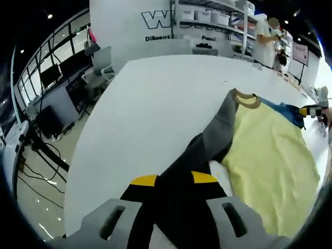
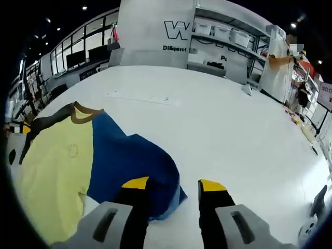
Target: Fold the garment on the visible template until the final outline fits inside the template.
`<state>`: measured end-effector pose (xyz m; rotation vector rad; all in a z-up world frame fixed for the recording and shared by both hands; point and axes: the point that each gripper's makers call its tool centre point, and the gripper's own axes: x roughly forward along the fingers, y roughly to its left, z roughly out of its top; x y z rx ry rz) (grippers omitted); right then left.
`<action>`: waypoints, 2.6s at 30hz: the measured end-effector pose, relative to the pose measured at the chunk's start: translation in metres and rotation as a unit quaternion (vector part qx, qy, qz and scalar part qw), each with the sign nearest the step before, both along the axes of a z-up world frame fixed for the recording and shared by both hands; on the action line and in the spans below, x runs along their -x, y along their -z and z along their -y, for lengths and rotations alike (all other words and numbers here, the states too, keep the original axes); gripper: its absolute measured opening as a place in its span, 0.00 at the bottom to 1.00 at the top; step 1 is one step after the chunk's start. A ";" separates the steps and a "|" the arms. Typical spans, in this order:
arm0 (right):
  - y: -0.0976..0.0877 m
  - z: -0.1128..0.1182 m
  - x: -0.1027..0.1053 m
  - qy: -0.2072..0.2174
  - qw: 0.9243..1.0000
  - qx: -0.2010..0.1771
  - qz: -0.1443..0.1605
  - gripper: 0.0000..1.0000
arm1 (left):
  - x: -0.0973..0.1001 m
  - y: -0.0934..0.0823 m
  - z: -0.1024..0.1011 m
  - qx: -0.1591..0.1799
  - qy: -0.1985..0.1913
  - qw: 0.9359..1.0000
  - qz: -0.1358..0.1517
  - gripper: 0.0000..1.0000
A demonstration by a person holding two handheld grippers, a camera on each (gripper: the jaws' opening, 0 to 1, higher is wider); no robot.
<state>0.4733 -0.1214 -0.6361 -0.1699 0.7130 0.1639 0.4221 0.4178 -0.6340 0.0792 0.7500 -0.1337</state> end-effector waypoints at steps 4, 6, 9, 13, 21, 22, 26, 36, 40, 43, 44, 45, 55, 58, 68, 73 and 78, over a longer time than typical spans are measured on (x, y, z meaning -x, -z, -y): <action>-0.008 -0.026 -0.004 -0.025 0.999 -0.036 0.004 0.49 | -0.016 -0.006 0.022 0.006 0.047 0.999 0.019 0.30; -0.008 -0.035 -0.005 -0.039 0.999 -0.033 0.003 0.55 | -0.023 -0.005 0.026 0.001 0.049 0.999 0.023 0.30; -0.008 -0.049 -0.007 -0.063 0.997 -0.034 0.003 0.59 | -0.031 -0.004 0.035 0.006 0.058 0.998 0.024 0.31; -0.007 -0.063 -0.012 -0.087 0.995 -0.040 0.002 0.68 | -0.045 -0.002 0.041 0.015 0.071 0.997 0.037 0.45; 0.008 -0.088 -0.016 -0.130 0.990 -0.046 -0.017 0.78 | -0.054 0.010 0.045 0.017 0.082 0.996 0.020 0.37; 0.009 -0.088 -0.016 -0.132 0.990 -0.047 -0.018 0.78 | -0.054 0.012 0.045 0.017 0.082 0.996 0.017 0.33; 0.019 -0.096 -0.018 -0.139 0.988 -0.056 -0.029 0.79 | -0.057 0.018 0.049 0.025 0.082 0.996 0.007 0.18; 0.046 -0.105 -0.015 -0.137 0.986 -0.080 -0.060 0.81 | -0.070 0.015 0.041 0.017 0.058 0.998 0.012 0.04; 0.045 -0.106 -0.015 -0.135 0.986 -0.082 -0.055 0.82 | -0.076 0.012 0.038 0.003 0.060 0.998 0.017 0.04; 0.044 -0.106 -0.015 -0.134 0.986 -0.085 -0.055 0.83 | -0.081 0.011 0.034 -0.003 0.059 0.998 0.020 0.04; 0.044 -0.106 -0.016 -0.134 0.986 -0.085 -0.055 0.83 | -0.082 0.011 0.034 -0.003 0.059 0.998 0.020 0.04; 0.044 -0.106 -0.017 -0.133 0.986 -0.087 -0.055 0.82 | -0.086 0.013 0.031 -0.006 0.058 0.998 0.016 0.04; 0.046 -0.108 -0.017 -0.140 0.986 -0.068 -0.057 0.81 | -0.102 0.021 0.018 -0.063 0.073 0.995 0.000 0.04; 0.046 -0.108 -0.017 -0.141 0.986 -0.067 -0.056 0.79 | -0.105 0.025 0.018 -0.074 0.078 0.994 -0.008 0.04; 0.047 -0.104 -0.015 -0.147 0.986 -0.062 -0.048 0.78 | -0.117 0.036 0.014 -0.108 0.097 0.989 -0.006 0.05; 0.046 -0.105 -0.016 -0.146 0.986 -0.069 -0.047 0.80 | -0.114 0.036 0.007 -0.097 0.062 0.993 -0.011 0.05; 0.041 -0.112 -0.013 -0.148 0.983 -0.095 -0.048 0.90 | -0.106 0.024 0.008 -0.082 0.046 0.996 -0.002 0.08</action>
